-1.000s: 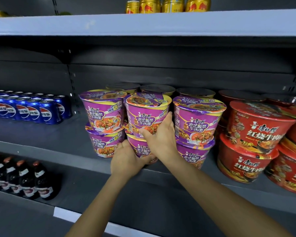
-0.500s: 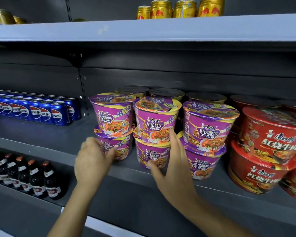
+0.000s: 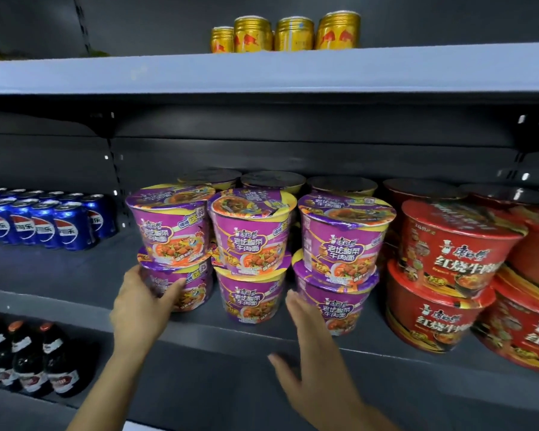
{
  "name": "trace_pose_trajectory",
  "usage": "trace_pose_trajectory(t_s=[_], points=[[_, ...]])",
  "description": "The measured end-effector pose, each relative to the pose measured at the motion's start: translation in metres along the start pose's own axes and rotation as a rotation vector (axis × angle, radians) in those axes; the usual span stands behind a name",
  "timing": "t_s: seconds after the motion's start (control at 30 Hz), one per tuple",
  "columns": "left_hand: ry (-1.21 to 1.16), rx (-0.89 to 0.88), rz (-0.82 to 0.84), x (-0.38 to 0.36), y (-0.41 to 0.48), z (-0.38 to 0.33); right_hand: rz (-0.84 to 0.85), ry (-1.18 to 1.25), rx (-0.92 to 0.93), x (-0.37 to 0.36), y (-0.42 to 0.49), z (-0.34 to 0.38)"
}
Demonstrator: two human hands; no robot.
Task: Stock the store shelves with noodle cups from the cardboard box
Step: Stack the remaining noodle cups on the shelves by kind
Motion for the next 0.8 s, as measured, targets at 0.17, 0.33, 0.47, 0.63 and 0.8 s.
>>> trace_pose_trajectory(t_s=[0.17,0.33,0.47,0.63,0.8], points=[[-0.045,0.028,-0.026,-0.015,-0.021,-0.002,0.164,-0.136,-0.053,0.005,-0.018,-0.019],[0.076,-0.102,-0.024,-0.027,-0.065,-0.015,0.251,-0.206,-0.092,0.019,-0.030,-0.025],[0.095,-0.171,0.004,-0.021,-0.109,-0.027,0.233,-0.179,-0.112,0.031,-0.044,-0.019],[0.108,-0.119,0.090,-0.008,-0.170,-0.033,0.305,-0.110,-0.170,0.040,-0.086,-0.014],[0.312,-0.096,0.309,-0.005,-0.236,-0.007,0.431,-0.070,-0.264,0.040,-0.150,-0.013]])
Point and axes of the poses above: each hand's wrist, its own y-axis towards the middle knuckle, its own x-axis out of the back of the hand, z = x × y, the point moved 4 cm from there along y, towards the middle knuckle, and after that the axes turned 2 degrees about -z, right-handed, at the moved point
